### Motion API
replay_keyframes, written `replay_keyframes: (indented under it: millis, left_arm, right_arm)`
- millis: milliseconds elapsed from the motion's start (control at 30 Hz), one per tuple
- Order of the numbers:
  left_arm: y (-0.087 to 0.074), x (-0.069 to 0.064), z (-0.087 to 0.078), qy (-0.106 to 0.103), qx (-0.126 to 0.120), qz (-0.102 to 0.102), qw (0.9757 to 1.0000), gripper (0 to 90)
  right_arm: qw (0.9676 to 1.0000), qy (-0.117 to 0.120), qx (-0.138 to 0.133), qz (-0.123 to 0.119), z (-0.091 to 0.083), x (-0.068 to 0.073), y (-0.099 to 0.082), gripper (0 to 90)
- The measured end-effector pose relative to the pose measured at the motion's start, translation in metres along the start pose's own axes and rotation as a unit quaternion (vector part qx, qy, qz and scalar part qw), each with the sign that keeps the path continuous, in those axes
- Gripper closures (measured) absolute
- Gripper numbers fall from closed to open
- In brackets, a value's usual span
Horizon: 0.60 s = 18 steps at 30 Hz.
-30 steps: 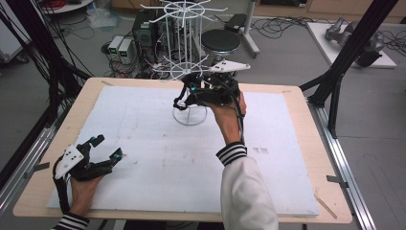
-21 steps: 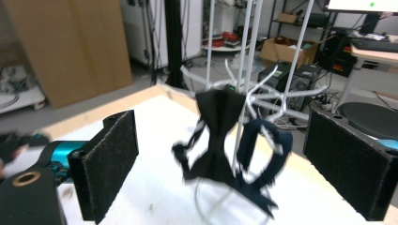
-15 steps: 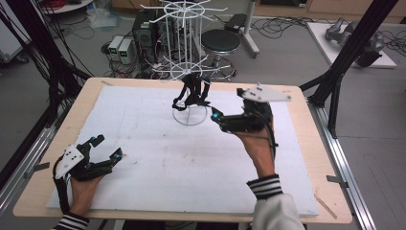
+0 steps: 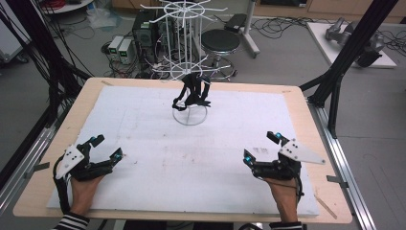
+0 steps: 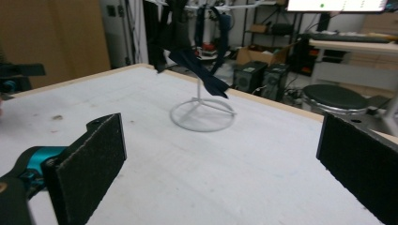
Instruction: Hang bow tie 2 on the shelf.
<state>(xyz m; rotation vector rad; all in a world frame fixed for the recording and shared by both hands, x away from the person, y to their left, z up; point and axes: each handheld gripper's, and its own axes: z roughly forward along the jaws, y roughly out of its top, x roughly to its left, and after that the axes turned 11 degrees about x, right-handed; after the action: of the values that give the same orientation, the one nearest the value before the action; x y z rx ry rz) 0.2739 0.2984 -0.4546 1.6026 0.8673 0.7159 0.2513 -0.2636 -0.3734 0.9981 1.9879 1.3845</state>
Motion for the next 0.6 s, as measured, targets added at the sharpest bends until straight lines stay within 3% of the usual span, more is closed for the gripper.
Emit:
replay_keyframes:
  millis: [333, 600]
  left_arm:
    - [-0.001, -0.001, -0.001, 0.000, -0.006, 0.000, 1.0000, 15.1]
    - [-0.001, -0.001, -0.002, 0.002, -0.009, 0.002, 1.0000, 15.0]
  right_arm:
    - [0.9969, -0.054, -0.055, 0.016, -0.007, -0.007, -0.053, 1.0]
    - [0.9961, -0.066, -0.055, 0.022, 0.009, -0.004, -0.078, 1.0]
